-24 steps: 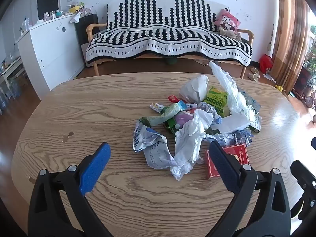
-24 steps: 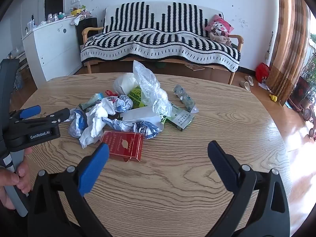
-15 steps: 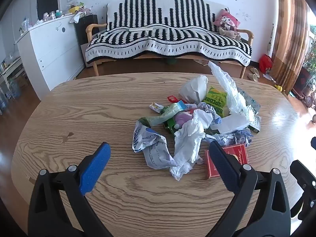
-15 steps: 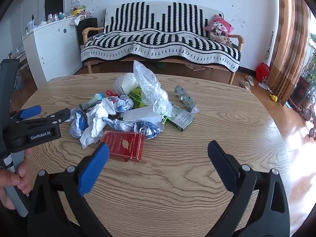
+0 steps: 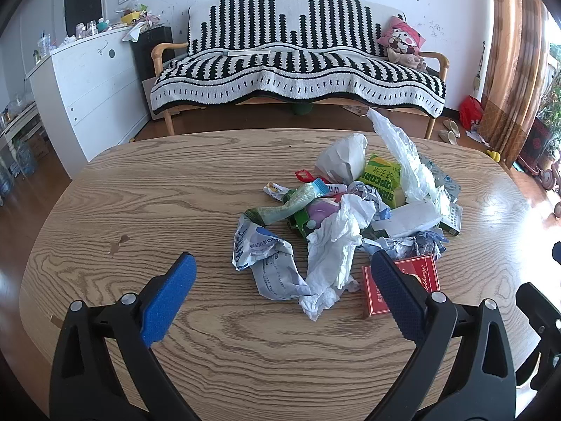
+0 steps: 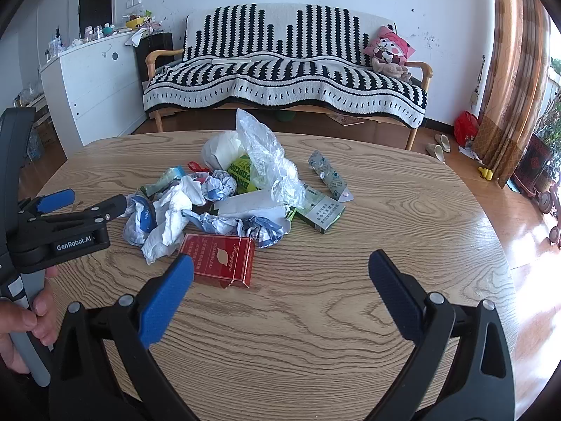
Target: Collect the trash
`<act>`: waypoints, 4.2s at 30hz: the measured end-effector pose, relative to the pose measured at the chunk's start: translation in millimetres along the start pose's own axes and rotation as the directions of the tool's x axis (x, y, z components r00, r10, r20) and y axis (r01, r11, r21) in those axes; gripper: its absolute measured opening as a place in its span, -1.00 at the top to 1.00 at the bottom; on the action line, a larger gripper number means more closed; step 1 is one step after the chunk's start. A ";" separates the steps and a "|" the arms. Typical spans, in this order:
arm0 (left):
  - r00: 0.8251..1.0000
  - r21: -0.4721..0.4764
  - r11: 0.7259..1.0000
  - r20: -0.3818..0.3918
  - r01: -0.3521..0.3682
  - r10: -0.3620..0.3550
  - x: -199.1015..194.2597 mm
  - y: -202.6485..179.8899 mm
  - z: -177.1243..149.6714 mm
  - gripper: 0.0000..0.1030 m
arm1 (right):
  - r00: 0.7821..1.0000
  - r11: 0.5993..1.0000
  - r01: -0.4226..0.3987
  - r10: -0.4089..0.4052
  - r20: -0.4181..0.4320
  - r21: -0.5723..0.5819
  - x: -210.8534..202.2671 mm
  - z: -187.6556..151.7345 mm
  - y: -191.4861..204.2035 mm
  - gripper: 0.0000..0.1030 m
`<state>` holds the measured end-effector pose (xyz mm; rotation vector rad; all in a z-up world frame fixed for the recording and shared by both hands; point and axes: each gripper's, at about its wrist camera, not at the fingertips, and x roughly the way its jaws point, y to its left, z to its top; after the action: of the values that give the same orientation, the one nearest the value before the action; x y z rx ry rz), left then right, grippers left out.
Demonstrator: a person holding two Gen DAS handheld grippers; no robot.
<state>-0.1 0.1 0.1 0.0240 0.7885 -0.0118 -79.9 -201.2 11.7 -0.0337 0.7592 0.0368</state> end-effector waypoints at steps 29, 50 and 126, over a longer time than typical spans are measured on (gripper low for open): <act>0.999 -0.100 0.995 -0.052 -0.003 -0.002 22.3 54.4 -1.6 -0.88 | 0.999 1.000 -0.019 0.019 -0.028 -0.008 15.0 -0.2 7.9 -0.88; 0.959 -0.128 0.990 -0.267 0.061 -0.094 117.6 35.6 0.9 0.03 | 0.961 0.980 -0.160 0.182 -0.207 0.120 95.4 -5.3 23.0 -0.88; 0.564 0.390 0.408 -0.591 0.825 -0.576 -12.4 -581.3 -238.1 -0.53 | 0.896 0.454 0.438 -0.146 -0.420 0.776 -85.4 -343.4 -515.0 -0.75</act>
<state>-189.0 -574.8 -168.9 0.3498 1.0986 -1.1835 -354.4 -732.4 -169.6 0.8280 0.9981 -0.7280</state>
